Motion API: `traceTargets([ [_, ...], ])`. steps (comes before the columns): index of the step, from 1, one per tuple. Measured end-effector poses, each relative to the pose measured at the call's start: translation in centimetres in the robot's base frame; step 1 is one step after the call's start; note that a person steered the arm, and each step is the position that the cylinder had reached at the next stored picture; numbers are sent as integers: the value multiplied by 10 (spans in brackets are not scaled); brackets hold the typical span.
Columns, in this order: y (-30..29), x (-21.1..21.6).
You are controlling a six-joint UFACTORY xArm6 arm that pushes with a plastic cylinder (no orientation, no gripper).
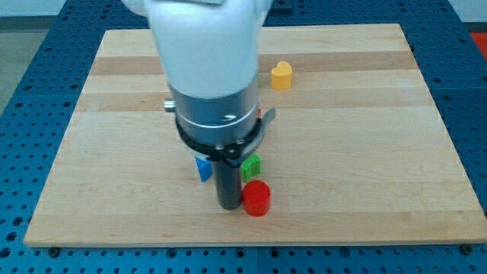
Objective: Move the red circle right to the green star
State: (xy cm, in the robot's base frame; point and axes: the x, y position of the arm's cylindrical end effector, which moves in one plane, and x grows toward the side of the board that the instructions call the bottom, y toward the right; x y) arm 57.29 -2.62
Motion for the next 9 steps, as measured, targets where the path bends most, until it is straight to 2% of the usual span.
traceTargets([
  [2,32,1],
  [3,19,12],
  [4,12,45],
  [6,71,36],
  [9,71,7],
])
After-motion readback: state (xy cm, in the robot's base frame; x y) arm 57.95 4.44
